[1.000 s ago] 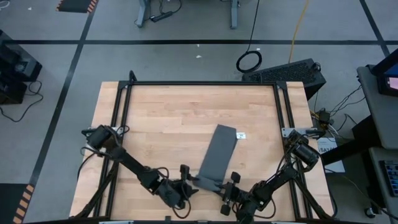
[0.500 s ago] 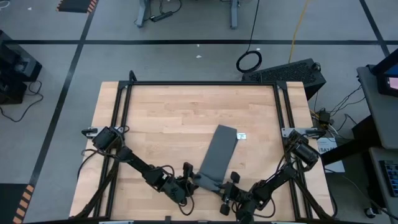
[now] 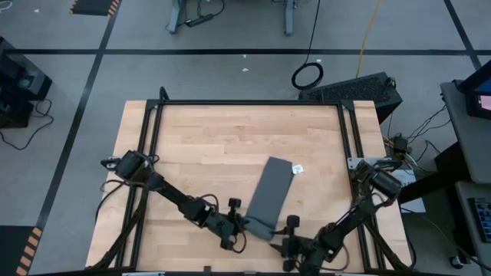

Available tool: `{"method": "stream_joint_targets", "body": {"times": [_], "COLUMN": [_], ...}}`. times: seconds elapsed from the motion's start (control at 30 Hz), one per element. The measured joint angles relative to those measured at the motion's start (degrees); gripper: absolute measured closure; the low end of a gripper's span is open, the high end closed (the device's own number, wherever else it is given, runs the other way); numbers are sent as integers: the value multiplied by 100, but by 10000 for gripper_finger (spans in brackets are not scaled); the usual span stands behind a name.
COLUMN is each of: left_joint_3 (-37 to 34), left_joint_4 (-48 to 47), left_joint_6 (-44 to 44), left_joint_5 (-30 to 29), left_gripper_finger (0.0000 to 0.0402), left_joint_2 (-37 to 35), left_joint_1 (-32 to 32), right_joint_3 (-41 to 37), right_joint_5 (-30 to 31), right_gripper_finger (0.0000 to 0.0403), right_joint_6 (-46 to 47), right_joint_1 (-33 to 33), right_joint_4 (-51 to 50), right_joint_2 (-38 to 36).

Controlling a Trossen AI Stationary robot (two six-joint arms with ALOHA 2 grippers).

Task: Roll towel into tight, uniform cylinder
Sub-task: Roll the towel

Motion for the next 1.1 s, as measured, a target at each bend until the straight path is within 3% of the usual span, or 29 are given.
{"method": "stream_joint_targets", "body": {"times": [0.2,0.43,0.63,0.77,1.1], "left_joint_3": [-7,-17,-17,-17,-17], "left_joint_4": [-131,-190,-190,-198,-218], "left_joint_6": [-740,-1320,-2092,-2233,-2375], "left_joint_5": [801,1985,2899,3240,3538], "left_gripper_finger": [346,343,342,341,341], "left_joint_2": [-142,-294,-263,-263,-258], "left_joint_1": [214,580,990,1178,1385], "right_joint_3": [9,11,22,22,24], "right_joint_5": [176,413,729,745,495], "right_gripper_finger": [160,152,149,139,150], "right_joint_6": [-624,-945,-1972,-2356,-1778], "right_joint_1": [444,551,316,162,-181], "right_joint_4": [-670,-459,807,1212,1162], "right_joint_2": [-658,-297,146,270,268]}}
